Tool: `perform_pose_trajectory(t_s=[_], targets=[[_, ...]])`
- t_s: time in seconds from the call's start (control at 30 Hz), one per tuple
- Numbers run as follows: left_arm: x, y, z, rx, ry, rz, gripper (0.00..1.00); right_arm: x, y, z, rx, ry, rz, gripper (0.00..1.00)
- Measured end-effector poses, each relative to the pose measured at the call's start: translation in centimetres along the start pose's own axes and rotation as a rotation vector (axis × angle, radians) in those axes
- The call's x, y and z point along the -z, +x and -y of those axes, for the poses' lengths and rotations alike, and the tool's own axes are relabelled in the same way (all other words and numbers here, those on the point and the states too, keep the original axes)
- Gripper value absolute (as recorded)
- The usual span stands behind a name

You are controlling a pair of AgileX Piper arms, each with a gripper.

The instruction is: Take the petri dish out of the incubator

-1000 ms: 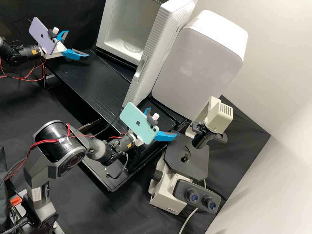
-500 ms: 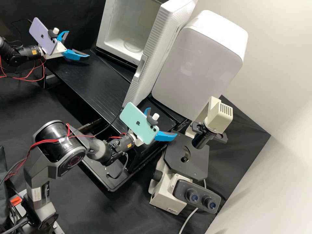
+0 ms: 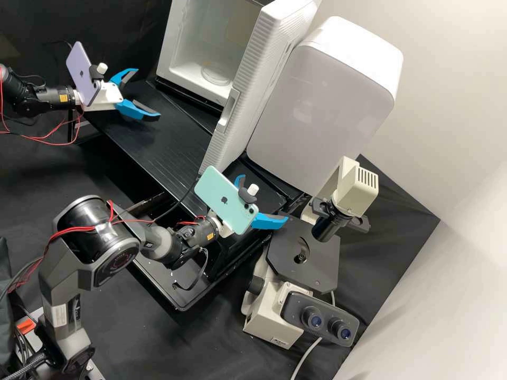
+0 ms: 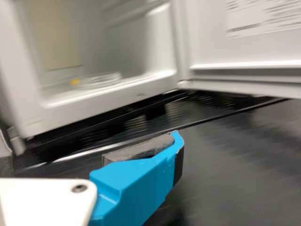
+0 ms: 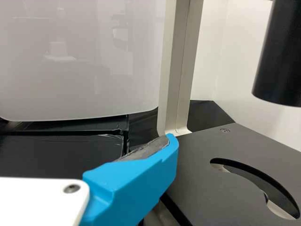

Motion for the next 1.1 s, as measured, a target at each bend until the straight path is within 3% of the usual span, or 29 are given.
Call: perform_pose_trajectory(t_s=[0.4, 0.67, 0.83, 1.0, 1.1], targets=[[-2.8, 2.6, -2.1, -0.046, 0.095, 0.173, 1.00, 0.0, 0.0, 0.0, 0.000, 0.000, 0.000, 1.00], [-3.2, 5.8, -2.1, -0.014, 0.132, 0.197, 1.00, 0.0, 0.0, 0.0, 0.000, 0.000, 0.000, 1.00], [-3.1, 8.4, -2.2, 0.011, 0.105, 0.212, 1.00, 0.0, 0.0, 0.0, 0.000, 0.000, 0.000, 1.00], [-2.3, 10.4, -1.9, 0.075, 0.033, 0.177, 1.00, 0.0, 0.0, 0.0, 0.000, 0.000, 0.000, 1.00], [-1.8, 11.2, -2.1, 0.088, 0.023, 0.154, 1.00, 0.0, 0.0, 0.0, 0.000, 0.000, 0.000, 1.00]])
